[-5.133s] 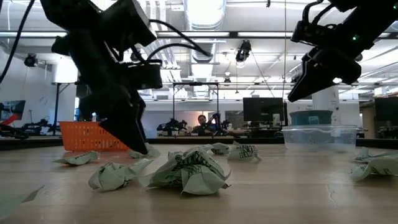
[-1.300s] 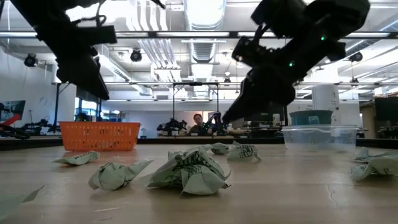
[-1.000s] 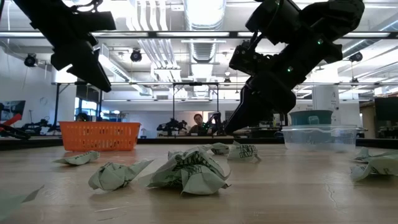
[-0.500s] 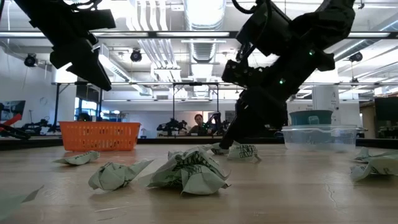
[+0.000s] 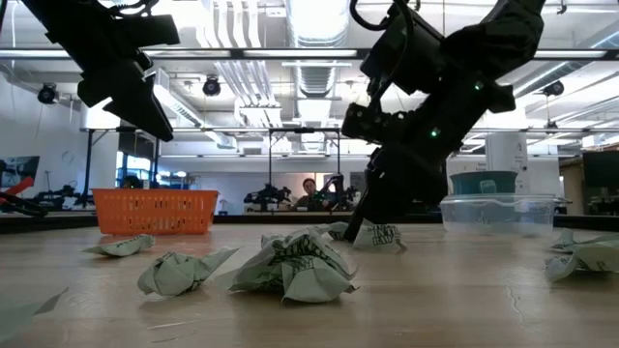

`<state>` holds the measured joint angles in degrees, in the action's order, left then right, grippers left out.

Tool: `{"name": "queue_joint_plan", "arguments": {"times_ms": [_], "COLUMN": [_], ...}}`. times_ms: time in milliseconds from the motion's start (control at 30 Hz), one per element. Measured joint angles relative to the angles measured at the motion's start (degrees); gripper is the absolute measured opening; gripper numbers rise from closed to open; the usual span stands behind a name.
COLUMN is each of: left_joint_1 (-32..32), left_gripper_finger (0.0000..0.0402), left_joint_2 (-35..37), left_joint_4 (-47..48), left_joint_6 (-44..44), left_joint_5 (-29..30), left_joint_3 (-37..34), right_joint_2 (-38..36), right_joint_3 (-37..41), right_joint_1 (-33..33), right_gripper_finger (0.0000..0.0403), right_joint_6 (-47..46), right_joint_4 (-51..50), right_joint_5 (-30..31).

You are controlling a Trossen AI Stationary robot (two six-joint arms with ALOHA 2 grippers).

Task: Pick and place items into bin
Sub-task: Put the stevia packet into the transparent container

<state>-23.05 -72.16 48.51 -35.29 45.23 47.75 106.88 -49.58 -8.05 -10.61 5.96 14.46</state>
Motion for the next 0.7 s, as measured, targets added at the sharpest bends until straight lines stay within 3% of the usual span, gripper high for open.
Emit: {"name": "queue_joint_plan", "arguments": {"times_ms": [300,700], "left_joint_1": [0.0,0.0], "left_gripper_finger": [0.0135,0.0135], "left_joint_2": [0.0,0.02], "left_joint_4": [-0.02,-0.02], "left_joint_6": [0.0,-0.02], "left_joint_5": [0.02,0.0], "left_joint_3": [-0.09,-0.13], "right_joint_2": [-0.21,-0.26], "right_joint_3": [-0.47,-0.68], "right_joint_1": [0.56,0.58], "right_gripper_finger": [0.0161,0.0052], "right_joint_6": [0.12,2.42], "right_joint_4": [-1.49,-2.69], "right_joint_5": [0.46,0.67]}}
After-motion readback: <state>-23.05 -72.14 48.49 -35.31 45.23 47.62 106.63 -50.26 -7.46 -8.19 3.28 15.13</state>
